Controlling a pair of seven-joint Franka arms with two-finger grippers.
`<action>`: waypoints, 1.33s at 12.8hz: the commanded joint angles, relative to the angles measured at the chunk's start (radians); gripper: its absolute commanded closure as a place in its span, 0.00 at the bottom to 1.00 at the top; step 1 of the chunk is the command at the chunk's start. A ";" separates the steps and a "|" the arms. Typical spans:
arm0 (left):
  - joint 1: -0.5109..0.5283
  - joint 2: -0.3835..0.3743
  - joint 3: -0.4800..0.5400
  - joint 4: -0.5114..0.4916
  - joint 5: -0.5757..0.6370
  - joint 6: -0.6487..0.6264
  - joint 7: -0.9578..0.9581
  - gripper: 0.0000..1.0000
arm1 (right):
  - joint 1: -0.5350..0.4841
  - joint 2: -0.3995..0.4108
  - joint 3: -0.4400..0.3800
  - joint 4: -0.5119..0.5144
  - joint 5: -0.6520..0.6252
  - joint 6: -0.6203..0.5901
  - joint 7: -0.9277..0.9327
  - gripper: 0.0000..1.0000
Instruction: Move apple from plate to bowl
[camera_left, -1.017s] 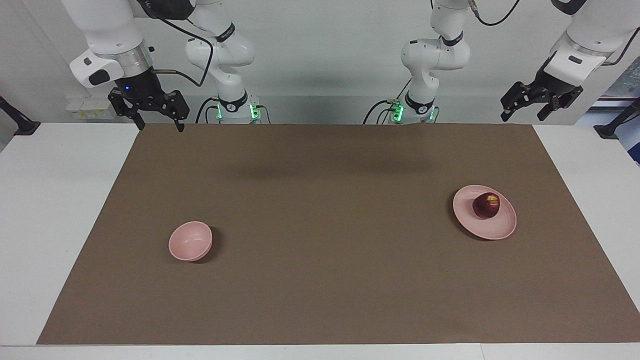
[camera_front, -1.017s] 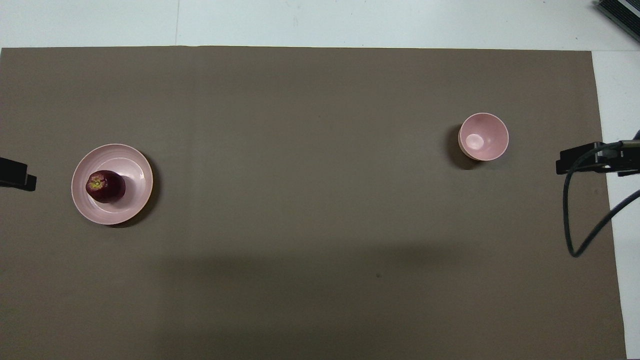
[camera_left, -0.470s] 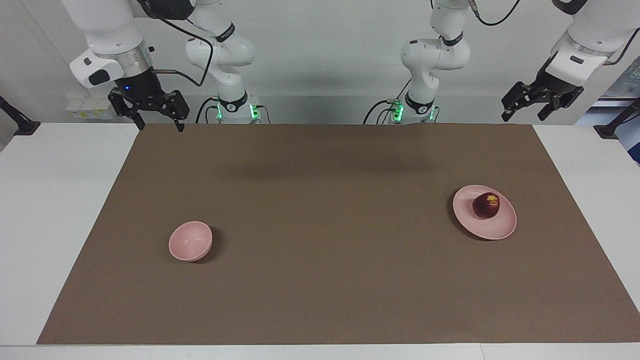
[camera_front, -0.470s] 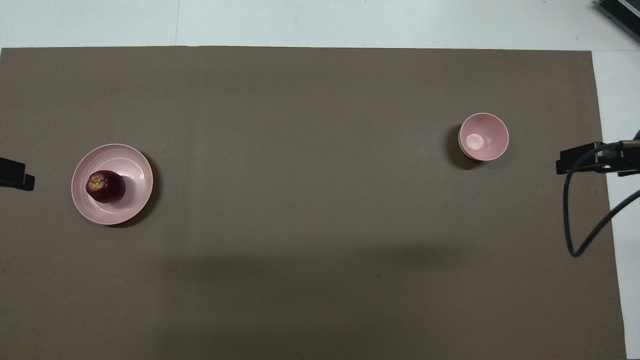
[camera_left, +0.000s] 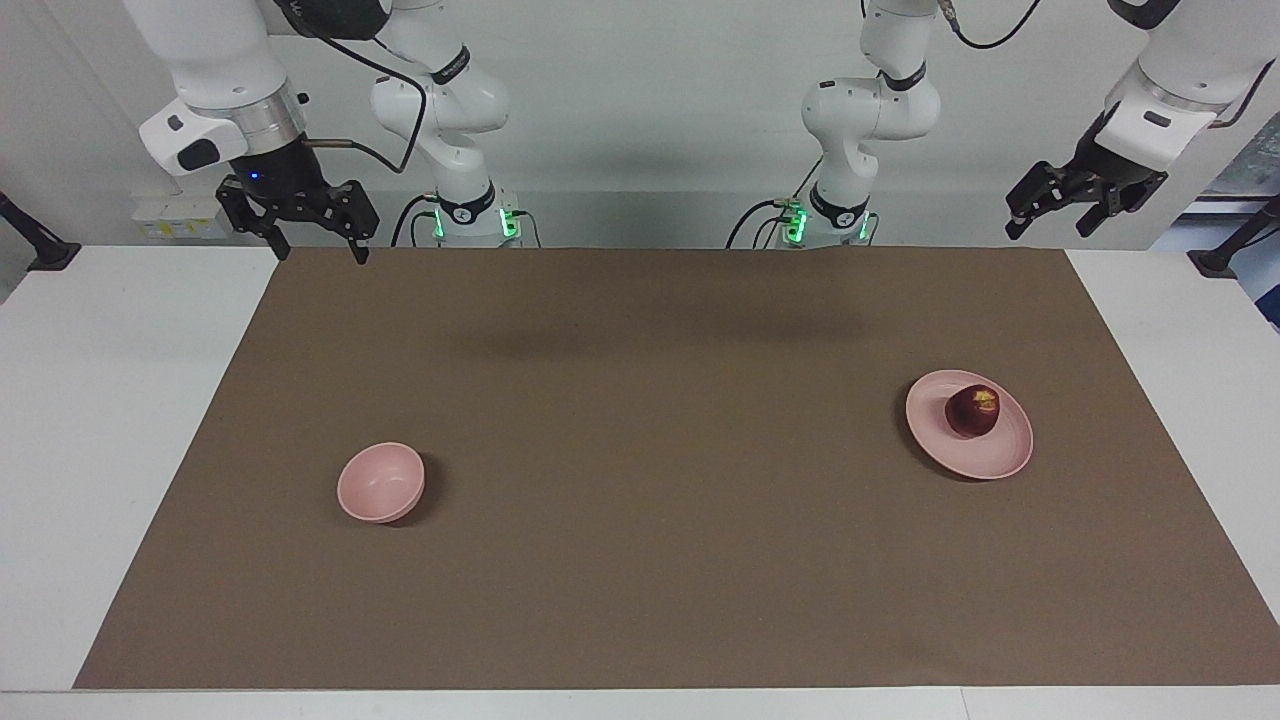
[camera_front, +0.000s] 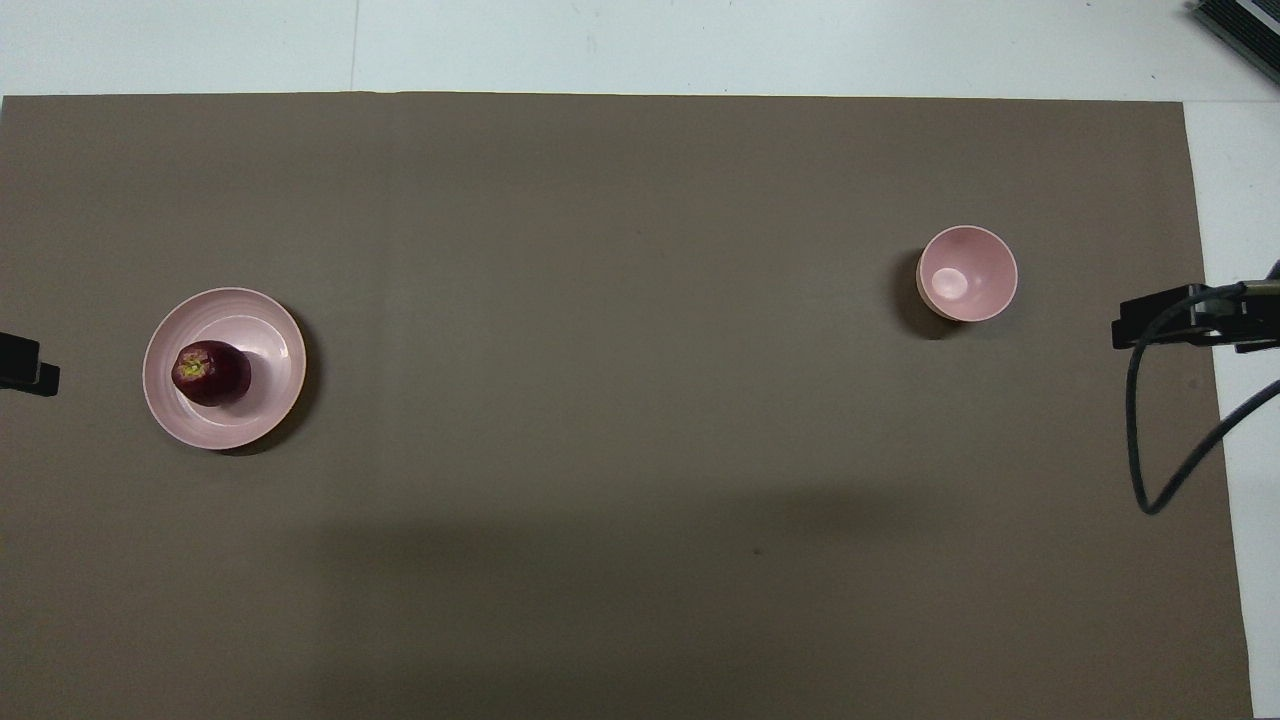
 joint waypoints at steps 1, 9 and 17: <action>0.012 -0.040 -0.008 -0.113 0.013 0.092 0.001 0.00 | -0.010 -0.022 0.001 -0.022 0.016 0.008 -0.023 0.00; 0.042 -0.035 -0.008 -0.362 0.013 0.430 0.006 0.00 | -0.012 -0.022 0.001 -0.023 0.016 0.006 -0.023 0.00; 0.056 0.092 -0.008 -0.476 0.013 0.687 0.006 0.00 | -0.012 -0.024 0.001 -0.023 0.016 0.005 -0.023 0.00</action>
